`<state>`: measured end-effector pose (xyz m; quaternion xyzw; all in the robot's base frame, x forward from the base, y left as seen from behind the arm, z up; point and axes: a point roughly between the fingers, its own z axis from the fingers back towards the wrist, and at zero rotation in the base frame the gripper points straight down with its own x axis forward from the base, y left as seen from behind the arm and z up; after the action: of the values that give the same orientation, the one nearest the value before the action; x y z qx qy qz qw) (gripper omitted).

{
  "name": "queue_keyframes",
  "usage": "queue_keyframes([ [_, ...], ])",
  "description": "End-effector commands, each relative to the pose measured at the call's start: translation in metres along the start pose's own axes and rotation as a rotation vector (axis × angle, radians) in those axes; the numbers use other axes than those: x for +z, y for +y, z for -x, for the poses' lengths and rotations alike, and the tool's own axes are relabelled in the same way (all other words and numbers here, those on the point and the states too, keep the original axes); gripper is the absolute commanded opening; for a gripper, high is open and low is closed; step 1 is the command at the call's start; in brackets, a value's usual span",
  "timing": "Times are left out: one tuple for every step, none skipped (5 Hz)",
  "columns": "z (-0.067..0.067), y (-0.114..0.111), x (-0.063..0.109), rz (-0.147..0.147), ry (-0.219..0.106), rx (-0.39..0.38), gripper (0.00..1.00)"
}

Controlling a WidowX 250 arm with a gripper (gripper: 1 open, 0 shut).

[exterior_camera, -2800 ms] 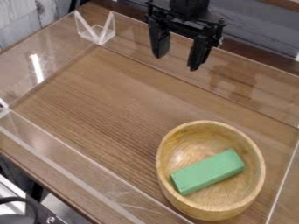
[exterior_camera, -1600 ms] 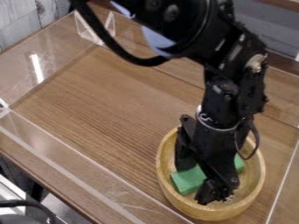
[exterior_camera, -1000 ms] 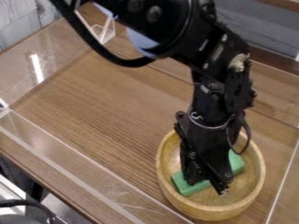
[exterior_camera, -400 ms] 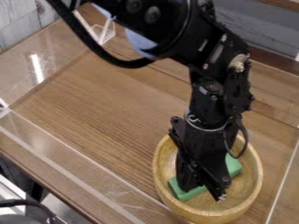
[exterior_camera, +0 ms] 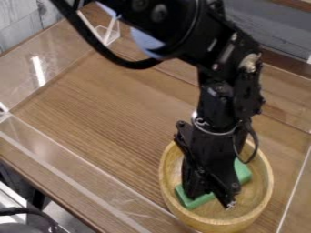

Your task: Remove the green block from inside the brown bowl and put it on the table

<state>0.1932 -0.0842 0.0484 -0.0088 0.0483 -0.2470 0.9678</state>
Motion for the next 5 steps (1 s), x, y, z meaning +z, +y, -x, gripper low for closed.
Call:
queue_keyframes([
  [-0.0099,0.0030,0.0187,-0.009,-0.074,0.023,0.00],
  [-0.0104,0.0033,0.0209,-0.011,-0.076,0.033,0.00],
  [-0.0105,0.0036,0.0212,-0.013,-0.078,0.044,0.00],
  [-0.0104,0.0043,0.0217,-0.016,-0.082,0.056,0.00],
  [-0.0102,0.0051,0.0226,-0.018,-0.085,0.067,0.00],
])
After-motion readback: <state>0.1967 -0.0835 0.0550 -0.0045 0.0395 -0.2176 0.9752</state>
